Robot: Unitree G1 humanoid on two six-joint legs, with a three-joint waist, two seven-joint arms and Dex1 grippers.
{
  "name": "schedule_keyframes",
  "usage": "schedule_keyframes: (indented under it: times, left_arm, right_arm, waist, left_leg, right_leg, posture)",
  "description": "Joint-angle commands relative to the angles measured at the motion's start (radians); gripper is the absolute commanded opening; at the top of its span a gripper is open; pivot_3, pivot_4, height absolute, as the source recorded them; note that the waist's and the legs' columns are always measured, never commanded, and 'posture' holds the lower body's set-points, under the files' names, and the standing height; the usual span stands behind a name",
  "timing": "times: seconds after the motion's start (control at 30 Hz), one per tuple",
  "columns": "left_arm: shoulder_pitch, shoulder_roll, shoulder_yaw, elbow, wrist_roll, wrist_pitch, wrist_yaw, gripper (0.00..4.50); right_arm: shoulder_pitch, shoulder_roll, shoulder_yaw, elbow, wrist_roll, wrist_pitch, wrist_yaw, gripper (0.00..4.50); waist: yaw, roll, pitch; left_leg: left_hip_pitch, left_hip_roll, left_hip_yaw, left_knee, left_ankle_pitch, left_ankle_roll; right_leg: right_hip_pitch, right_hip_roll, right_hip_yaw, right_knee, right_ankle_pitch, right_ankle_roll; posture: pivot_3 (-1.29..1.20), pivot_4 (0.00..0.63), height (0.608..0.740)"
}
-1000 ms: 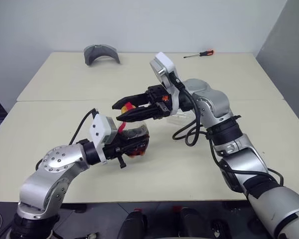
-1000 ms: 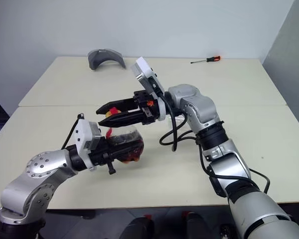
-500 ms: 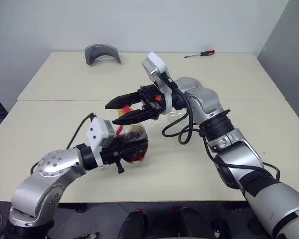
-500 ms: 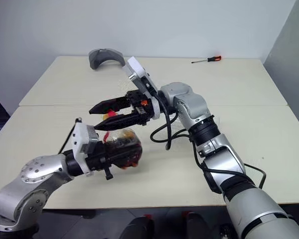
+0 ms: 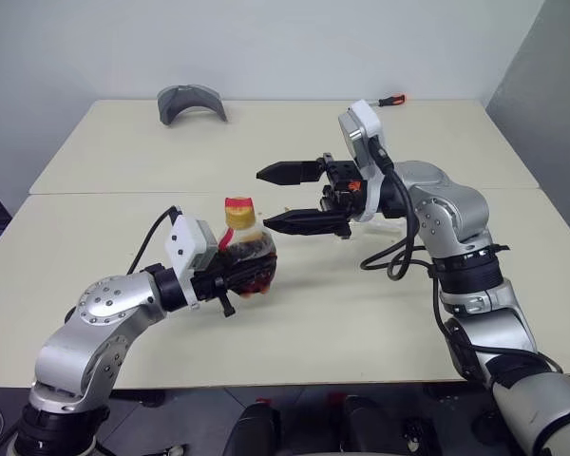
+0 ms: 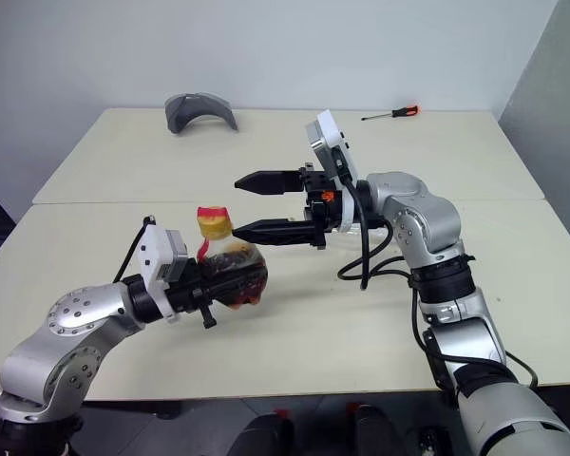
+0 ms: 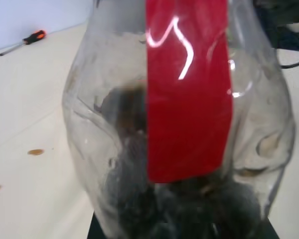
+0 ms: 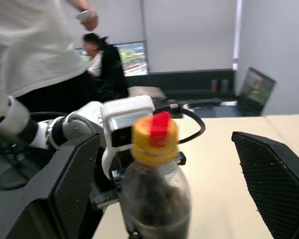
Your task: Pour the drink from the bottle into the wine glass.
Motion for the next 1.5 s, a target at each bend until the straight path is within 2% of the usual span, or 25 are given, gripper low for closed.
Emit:
schedule_keyframes:
  times: [0.03, 0.3, 0.5, 0.77, 0.97, 1.5]
  left_arm:
    - [-0.091, -0.024, -0.007, 0.097, 0.053, -0.080, 0.003, 0.79]
    - [-0.197, -0.073, -0.063, 0.208, 0.110, -0.132, -0.022, 0.79]
    - [-0.229, -0.092, -0.072, 0.235, 0.123, -0.140, -0.030, 0.79]
    - [-0.221, -0.102, -0.066, 0.226, 0.129, -0.137, -0.034, 0.79]
    - [-0.235, -0.105, -0.064, 0.249, 0.139, -0.148, -0.036, 0.79]
    - [-0.260, -0.114, -0.071, 0.282, 0.148, -0.169, -0.066, 0.77]
  right_arm:
    - [0.017, 0.042, -0.019, -0.099, -0.002, 0.004, -0.142, 4.50]
    - [-0.026, 0.147, -0.010, -0.053, -0.085, -0.075, -0.353, 4.50]
    - [-0.053, 0.173, 0.006, -0.019, -0.113, -0.110, -0.380, 4.50]
    - [-0.043, 0.136, 0.043, 0.022, -0.175, -0.178, -0.346, 4.50]
    - [-0.057, 0.133, 0.015, 0.085, -0.195, -0.199, -0.384, 4.50]
    - [-0.003, -0.077, -0.045, 0.086, -0.165, -0.143, -0.320, 4.50]
  waist:
    - [0.003, 0.000, 0.000]
    - [0.002, 0.000, 0.000]
    - [0.002, 0.000, 0.000]
    - [0.002, 0.000, 0.000]
    - [0.002, 0.000, 0.000]
    - [0.003, 0.000, 0.000]
  left_leg:
    - [0.000, 0.000, 0.000, 0.000, 0.000, 0.000]
    - [-0.001, -0.001, 0.000, 0.000, 0.001, -0.001]
    - [-0.001, -0.001, 0.000, 0.000, 0.001, -0.001]
    - [-0.001, -0.001, 0.000, 0.001, 0.000, 0.000]
    - [-0.001, 0.000, 0.000, 0.000, 0.000, 0.000]
    - [-0.001, -0.001, 0.001, 0.001, 0.000, 0.000]
  right_leg:
    - [0.000, 0.000, -0.001, 0.000, 0.000, 0.000]
    - [0.000, 0.000, 0.000, -0.001, 0.000, 0.000]
    - [-0.001, 0.000, 0.000, 0.000, 0.000, 0.000]
    - [-0.001, 0.000, 0.000, 0.000, 0.000, 0.000]
    - [-0.001, 0.000, 0.000, 0.000, 0.000, 0.000]
    - [0.000, 0.000, 0.000, 0.000, 0.000, 0.000]
  posture:
    - [0.00, 0.150, 0.740]
    - [0.00, 0.150, 0.740]
    - [0.00, 0.150, 0.740]
    - [0.00, 0.150, 0.740]
    - [0.00, 0.150, 0.740]
    - [0.00, 0.150, 0.740]
